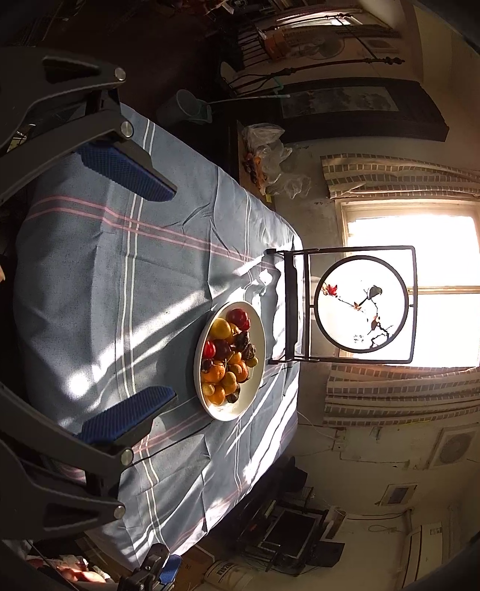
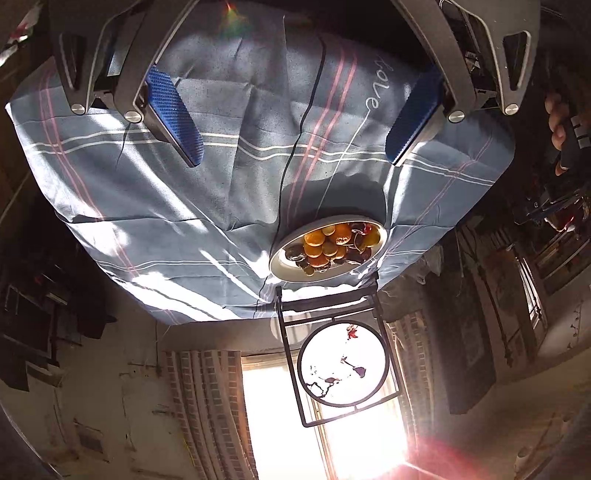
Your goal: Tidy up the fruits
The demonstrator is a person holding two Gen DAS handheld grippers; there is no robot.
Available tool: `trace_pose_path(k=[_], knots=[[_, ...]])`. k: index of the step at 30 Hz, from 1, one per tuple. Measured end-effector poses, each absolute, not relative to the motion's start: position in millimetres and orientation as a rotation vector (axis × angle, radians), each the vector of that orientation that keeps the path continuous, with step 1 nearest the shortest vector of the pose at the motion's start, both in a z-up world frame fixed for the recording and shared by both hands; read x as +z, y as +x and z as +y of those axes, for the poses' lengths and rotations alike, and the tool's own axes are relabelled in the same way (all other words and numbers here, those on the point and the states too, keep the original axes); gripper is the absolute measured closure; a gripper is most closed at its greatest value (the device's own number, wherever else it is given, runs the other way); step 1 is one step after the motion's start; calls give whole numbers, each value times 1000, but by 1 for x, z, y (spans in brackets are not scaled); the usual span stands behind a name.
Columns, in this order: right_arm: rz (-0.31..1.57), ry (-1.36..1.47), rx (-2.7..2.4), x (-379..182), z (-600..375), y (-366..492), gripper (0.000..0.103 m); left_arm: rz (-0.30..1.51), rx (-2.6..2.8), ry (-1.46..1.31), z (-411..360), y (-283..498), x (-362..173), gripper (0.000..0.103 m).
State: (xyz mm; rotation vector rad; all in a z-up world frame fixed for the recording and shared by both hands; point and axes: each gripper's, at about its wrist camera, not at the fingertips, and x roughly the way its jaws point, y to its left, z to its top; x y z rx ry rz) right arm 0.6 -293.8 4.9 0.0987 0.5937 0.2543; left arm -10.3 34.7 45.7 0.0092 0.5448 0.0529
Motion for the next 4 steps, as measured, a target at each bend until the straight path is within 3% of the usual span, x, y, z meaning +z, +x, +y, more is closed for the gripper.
trace_pose_path(k=[4], knots=[[594,102,244,4,-296,1,3,574,62,16,35,-6,41,5]])
